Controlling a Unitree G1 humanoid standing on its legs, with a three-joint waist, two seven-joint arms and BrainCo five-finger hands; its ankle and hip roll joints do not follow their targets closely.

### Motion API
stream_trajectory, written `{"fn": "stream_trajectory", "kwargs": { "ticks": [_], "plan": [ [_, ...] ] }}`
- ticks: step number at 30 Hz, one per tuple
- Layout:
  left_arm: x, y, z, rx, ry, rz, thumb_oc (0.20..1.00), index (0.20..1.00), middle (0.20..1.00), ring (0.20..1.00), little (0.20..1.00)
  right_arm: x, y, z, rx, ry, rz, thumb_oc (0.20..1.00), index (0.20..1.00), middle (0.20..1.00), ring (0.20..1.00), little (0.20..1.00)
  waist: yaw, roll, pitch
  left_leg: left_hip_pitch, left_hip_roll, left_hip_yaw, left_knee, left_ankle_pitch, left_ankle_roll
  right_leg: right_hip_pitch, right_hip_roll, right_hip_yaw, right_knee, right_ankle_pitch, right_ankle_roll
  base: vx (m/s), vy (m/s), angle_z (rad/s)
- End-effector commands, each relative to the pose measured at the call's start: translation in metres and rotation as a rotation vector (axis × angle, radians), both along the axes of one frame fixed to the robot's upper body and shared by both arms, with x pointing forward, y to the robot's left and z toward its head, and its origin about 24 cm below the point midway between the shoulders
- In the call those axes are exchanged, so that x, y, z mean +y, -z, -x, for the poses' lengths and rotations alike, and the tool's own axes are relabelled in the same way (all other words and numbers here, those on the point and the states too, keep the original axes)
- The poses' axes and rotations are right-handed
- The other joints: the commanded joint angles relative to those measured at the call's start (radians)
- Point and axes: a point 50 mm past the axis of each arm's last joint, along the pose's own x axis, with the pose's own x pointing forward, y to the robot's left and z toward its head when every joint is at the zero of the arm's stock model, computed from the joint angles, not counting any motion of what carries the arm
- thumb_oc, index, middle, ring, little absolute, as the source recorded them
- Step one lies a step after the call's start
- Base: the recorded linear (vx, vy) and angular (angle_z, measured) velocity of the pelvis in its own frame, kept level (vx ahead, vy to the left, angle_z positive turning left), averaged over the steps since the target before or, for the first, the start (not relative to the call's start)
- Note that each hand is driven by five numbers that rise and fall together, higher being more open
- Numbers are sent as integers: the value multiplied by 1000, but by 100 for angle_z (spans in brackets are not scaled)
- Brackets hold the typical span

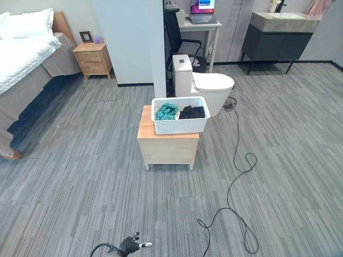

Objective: Grab the laundry basket,head to the washer,open it,put in the laundry and shut it.

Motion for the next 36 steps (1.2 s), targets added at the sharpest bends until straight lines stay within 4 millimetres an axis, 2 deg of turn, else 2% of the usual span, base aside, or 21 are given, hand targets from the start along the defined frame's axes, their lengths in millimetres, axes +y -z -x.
{"fn": "stream_trajectory", "kwargs": {
  "ticks": [1, 14, 30, 36],
  "plan": [
    [16, -3, -6, -23, -34, -33, 1000, 1000, 1000, 1000, 1000, 3, 3, 22, 100, -22, -3, 1000, 1000, 1000, 1000, 1000, -2, -52, -36, -37, -21, 16, 3, -19, 2, 35, -96, 33, 10, -18, 89, 11, 4, -16],
    [24, 0, 6, 25, -88, -62, 1000, 1000, 1000, 1000, 1000, 12, 3, 4, 27, -41, -32, 1000, 1000, 1000, 1000, 1000, -9, -54, -44, -20, -24, 18, 3, -29, 4, 52, -101, 39, 10, -23, 85, 7, 3, -6],
    [22, 2, 8, 36, -102, -53, 1000, 1000, 1000, 1000, 1000, 8, 4, 15, 71, -30, -15, 1000, 1000, 1000, 1000, 1000, -9, -49, -44, -17, -14, 23, 3, -24, -3, 57, -96, 27, 10, -31, 81, 0, -2, 0],
    [21, 0, 2, 19, -124, -40, 1000, 1000, 1000, 1000, 1000, 4, 3, 17, 74, -4, -7, 1000, 1000, 1000, 1000, 1000, -17, -46, -33, -33, -6, 14, 3, -11, -11, 49, -83, 30, 10, -31, 71, -5, -40, 2]
  ]
}}
